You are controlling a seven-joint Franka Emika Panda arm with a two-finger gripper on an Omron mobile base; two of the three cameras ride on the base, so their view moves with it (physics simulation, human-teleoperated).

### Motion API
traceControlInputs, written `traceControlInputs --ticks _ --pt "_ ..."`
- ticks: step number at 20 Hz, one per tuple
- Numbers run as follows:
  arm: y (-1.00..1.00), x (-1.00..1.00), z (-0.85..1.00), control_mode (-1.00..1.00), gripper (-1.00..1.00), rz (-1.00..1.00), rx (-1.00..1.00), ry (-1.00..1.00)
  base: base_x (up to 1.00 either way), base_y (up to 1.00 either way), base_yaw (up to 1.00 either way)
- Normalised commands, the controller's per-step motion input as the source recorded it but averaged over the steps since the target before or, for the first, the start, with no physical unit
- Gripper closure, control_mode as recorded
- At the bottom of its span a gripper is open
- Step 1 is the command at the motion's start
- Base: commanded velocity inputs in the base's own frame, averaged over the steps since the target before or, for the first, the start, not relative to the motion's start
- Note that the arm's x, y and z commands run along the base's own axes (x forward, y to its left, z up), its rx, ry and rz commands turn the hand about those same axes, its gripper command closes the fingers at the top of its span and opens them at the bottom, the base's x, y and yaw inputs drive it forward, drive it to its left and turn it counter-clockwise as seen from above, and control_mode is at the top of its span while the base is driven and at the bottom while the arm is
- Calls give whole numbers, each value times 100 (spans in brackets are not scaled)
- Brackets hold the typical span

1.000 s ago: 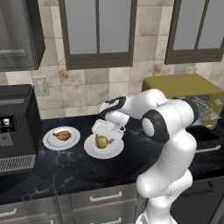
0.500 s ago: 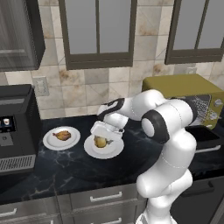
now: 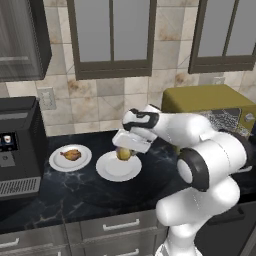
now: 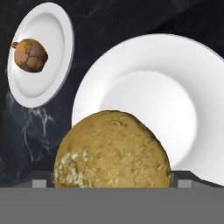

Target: Open the toaster oven door. Place the bread on the top rack in the toaster oven and place the chicken drumstick on the bottom rack.

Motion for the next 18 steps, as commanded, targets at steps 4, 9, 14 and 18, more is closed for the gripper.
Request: traceControlInputs --ticks 4,9,14,18 --pt "-35 -21 99 -100 100 -12 -3 8 0 0 0" --pt "-64 -30 84 -100 100 -13 -5 24 0 0 0" --pt "-87 -35 67 -100 100 -3 -9 17 0 0 0" --pt "-99 -40 40 -100 100 0 -17 0 0 0 0"
